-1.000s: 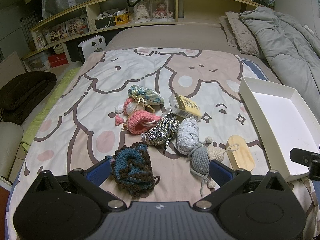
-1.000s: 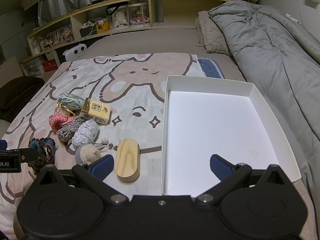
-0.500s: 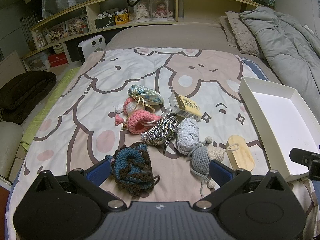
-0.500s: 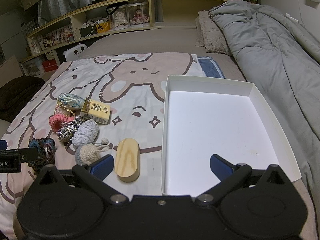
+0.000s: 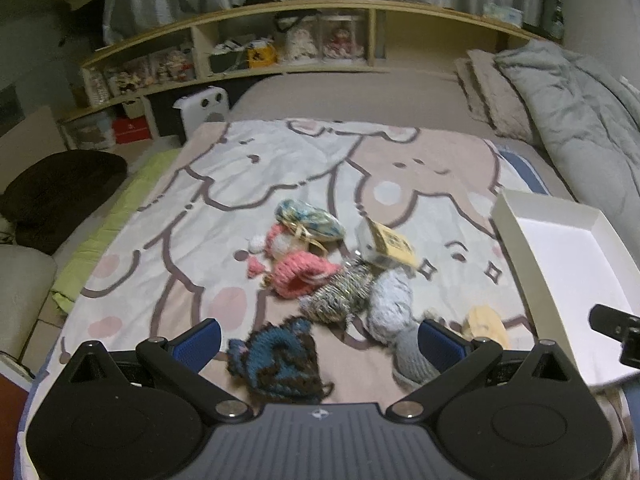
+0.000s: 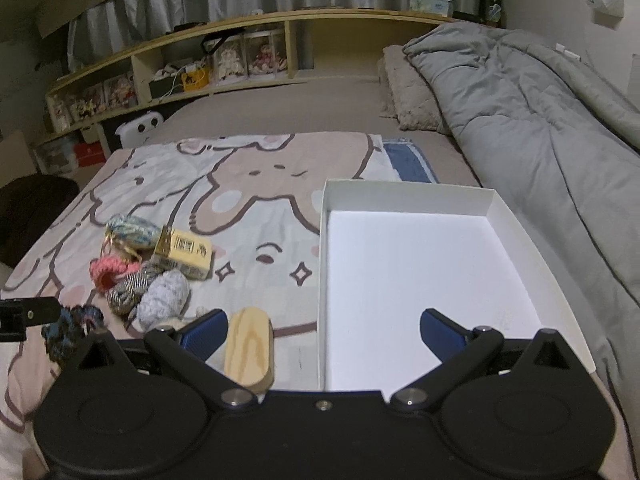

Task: Organize objects
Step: 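Grasp the blue-brown crochet piece with left tool while right tool grasps grey crochet mouse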

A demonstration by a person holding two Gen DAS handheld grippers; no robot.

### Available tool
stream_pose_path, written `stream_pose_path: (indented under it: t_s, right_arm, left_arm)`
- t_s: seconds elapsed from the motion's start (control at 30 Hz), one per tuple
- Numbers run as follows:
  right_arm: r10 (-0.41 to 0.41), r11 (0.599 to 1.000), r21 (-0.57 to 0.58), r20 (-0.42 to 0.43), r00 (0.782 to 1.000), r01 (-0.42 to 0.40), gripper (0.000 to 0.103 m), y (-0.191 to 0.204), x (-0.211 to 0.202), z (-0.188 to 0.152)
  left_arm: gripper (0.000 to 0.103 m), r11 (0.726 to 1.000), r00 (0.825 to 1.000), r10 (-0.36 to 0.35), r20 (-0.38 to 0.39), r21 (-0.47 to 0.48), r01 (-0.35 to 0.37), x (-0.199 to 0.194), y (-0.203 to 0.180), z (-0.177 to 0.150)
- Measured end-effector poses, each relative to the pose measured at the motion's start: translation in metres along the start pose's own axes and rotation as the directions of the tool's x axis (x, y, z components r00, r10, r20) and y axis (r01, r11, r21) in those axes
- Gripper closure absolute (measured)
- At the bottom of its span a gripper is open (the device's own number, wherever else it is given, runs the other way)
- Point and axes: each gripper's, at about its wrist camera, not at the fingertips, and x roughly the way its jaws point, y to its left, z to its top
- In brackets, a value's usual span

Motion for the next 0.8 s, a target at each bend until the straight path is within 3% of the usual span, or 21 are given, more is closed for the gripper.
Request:
stream_pose_path:
  t_s: [0.27,0.5,0.6,0.8]
  right_arm:
    - [0.043,0.999,-0.012,0.067,0.997,-0.042,0.000,0.006,0.009,0.013]
    - [0.106,0.994,-0.003,0.093,0.990,-0.106,0.000,0.013,0.019,0.026]
    - [0.137,0.990,0.007,0.056,0.989,-0.138,0.000,0.021,0.028,0.032]
    - [0.195,0.980,-0.015,-0.060,0.979,-0.196,0.000,0.048,0.056,0.034]
  left_arm:
    - [0.000,0.994,0.997,0.065,0.032,-0.092,-0.062,0.005,0.028,0.016]
    - [0.000,0.978,0.996,0.092,0.015,-0.187,-0.088,0.013,0.053,0.022]
    - [0.000,0.972,0.996,0.086,-0.001,-0.220,-0.084,0.019,0.062,0.019]
    - [0.000,0.965,0.985,0.118,-0.126,-0.218,-0.144,0.044,0.069,0.015]
